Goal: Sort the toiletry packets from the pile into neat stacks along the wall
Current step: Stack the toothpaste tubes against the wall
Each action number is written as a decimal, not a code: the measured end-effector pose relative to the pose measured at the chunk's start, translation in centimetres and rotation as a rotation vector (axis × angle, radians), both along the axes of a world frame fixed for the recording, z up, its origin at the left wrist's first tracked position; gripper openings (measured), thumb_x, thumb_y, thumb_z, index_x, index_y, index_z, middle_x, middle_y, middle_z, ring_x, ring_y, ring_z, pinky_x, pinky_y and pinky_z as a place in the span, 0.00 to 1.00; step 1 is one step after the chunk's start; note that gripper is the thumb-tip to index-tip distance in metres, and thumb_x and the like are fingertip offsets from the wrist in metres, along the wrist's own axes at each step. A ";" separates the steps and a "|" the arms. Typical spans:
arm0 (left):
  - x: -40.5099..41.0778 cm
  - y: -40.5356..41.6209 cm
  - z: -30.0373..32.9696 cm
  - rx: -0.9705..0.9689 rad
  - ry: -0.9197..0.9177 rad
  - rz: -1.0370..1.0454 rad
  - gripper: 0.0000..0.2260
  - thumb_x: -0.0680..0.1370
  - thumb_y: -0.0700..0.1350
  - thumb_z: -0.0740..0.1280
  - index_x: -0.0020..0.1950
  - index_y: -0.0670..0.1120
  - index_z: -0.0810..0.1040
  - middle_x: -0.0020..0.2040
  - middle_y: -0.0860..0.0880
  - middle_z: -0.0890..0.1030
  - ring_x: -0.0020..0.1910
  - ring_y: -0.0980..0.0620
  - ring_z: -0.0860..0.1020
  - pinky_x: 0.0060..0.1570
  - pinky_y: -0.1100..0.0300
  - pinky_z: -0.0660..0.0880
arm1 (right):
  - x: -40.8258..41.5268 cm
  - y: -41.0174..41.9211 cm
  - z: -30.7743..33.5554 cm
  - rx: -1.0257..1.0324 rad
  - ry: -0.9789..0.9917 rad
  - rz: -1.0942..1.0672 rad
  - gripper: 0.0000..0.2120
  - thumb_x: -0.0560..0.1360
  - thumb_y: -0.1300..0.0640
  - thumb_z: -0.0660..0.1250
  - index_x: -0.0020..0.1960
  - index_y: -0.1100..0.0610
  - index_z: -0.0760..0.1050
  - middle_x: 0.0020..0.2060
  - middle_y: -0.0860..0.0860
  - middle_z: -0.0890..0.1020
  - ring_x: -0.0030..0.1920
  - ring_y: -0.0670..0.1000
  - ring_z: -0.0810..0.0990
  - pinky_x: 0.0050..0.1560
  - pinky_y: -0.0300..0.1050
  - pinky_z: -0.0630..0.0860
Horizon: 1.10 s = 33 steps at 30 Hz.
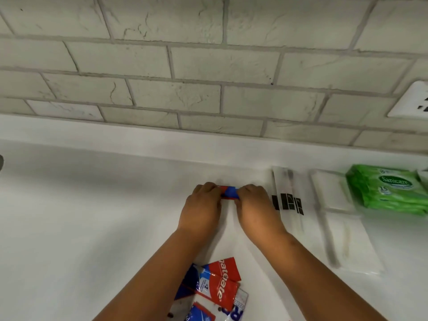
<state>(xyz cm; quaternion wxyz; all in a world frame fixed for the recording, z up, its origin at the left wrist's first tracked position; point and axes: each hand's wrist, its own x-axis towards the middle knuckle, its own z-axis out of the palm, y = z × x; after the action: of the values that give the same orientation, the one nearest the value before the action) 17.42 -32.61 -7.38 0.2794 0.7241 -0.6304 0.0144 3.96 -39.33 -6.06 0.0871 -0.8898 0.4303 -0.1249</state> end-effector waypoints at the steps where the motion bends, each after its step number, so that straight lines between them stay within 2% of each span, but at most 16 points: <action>1: 0.0 0.1 -0.4 0.006 -0.029 -0.013 0.13 0.74 0.35 0.65 0.56 0.44 0.82 0.52 0.46 0.82 0.47 0.46 0.79 0.46 0.54 0.78 | -0.1 0.3 -0.3 0.017 -0.012 0.006 0.11 0.80 0.59 0.57 0.57 0.60 0.76 0.54 0.55 0.78 0.55 0.54 0.74 0.51 0.42 0.69; 3: 0.2 -0.2 -0.8 0.014 -0.072 -0.022 0.14 0.74 0.36 0.64 0.57 0.43 0.82 0.53 0.46 0.83 0.48 0.46 0.81 0.48 0.55 0.78 | -0.1 0.6 -0.6 0.029 -0.030 0.003 0.14 0.81 0.57 0.55 0.60 0.61 0.75 0.59 0.55 0.76 0.61 0.55 0.71 0.58 0.44 0.69; 5: 0.3 -0.8 -0.5 0.086 -0.071 -0.020 0.16 0.76 0.38 0.61 0.61 0.43 0.79 0.59 0.46 0.81 0.53 0.45 0.80 0.54 0.55 0.75 | 0.2 0.5 -0.6 0.039 -0.043 -0.018 0.15 0.81 0.57 0.55 0.62 0.62 0.74 0.61 0.57 0.75 0.62 0.56 0.71 0.61 0.46 0.68; 8: 0.4 -2.2 -0.3 0.208 -0.074 -0.009 0.19 0.81 0.42 0.56 0.73 0.46 0.68 0.72 0.49 0.70 0.68 0.49 0.70 0.69 0.58 0.63 | 0.7 -0.3 -0.5 0.068 -0.058 -0.064 0.15 0.80 0.59 0.57 0.63 0.64 0.73 0.61 0.59 0.75 0.62 0.58 0.72 0.63 0.47 0.68; 11: 0.6 -3.7 0.0 0.273 -0.096 -0.010 0.21 0.82 0.43 0.52 0.76 0.49 0.61 0.76 0.51 0.62 0.74 0.52 0.62 0.74 0.58 0.50 | 0.9 -1.4 -0.2 0.085 -0.038 -0.073 0.16 0.81 0.61 0.55 0.67 0.63 0.69 0.66 0.58 0.71 0.66 0.56 0.68 0.66 0.44 0.64; 13: 0.8 -4.7 0.2 0.295 -0.088 -0.003 0.21 0.82 0.42 0.51 0.77 0.49 0.61 0.77 0.51 0.61 0.75 0.53 0.60 0.75 0.57 0.47 | 1.0 -2.2 0.0 0.086 -0.049 -0.086 0.16 0.81 0.61 0.54 0.67 0.62 0.68 0.66 0.57 0.71 0.67 0.55 0.67 0.66 0.43 0.64; 17: 0.6 -5.3 0.1 0.285 -0.075 0.007 0.21 0.82 0.42 0.52 0.76 0.48 0.62 0.76 0.51 0.63 0.74 0.52 0.62 0.75 0.56 0.48 | 1.3 -3.4 0.0 0.078 -0.035 -0.104 0.14 0.81 0.60 0.54 0.64 0.61 0.70 0.63 0.56 0.73 0.63 0.55 0.70 0.63 0.43 0.65; 24: 0.3 -5.6 -1.0 0.217 -0.051 0.027 0.21 0.82 0.43 0.53 0.76 0.47 0.63 0.75 0.50 0.65 0.72 0.50 0.65 0.73 0.56 0.57 | 1.7 -4.0 0.0 0.058 -0.031 -0.113 0.14 0.80 0.60 0.55 0.62 0.61 0.72 0.61 0.56 0.74 0.61 0.55 0.71 0.59 0.43 0.67; 29: 0.5 -5.3 -0.8 0.176 0.062 0.013 0.21 0.83 0.42 0.53 0.77 0.46 0.61 0.76 0.50 0.62 0.75 0.51 0.59 0.75 0.58 0.55 | 1.6 -3.8 0.5 0.025 -0.033 -0.111 0.12 0.78 0.62 0.57 0.60 0.62 0.73 0.58 0.56 0.75 0.59 0.56 0.72 0.57 0.47 0.70; 33: 0.9 -3.4 0.9 0.147 0.110 0.024 0.19 0.83 0.42 0.54 0.74 0.44 0.66 0.74 0.47 0.66 0.73 0.49 0.64 0.71 0.58 0.59 | 1.0 -2.1 2.1 0.017 -0.056 -0.102 0.13 0.80 0.56 0.57 0.61 0.59 0.73 0.61 0.54 0.75 0.61 0.55 0.71 0.59 0.47 0.70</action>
<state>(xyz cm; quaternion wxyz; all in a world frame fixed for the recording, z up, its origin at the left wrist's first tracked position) 18.34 -35.98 -6.49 0.2596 0.7498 -0.6047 -0.0682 5.01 -41.44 -4.01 0.1002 -0.8619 0.4737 -0.1503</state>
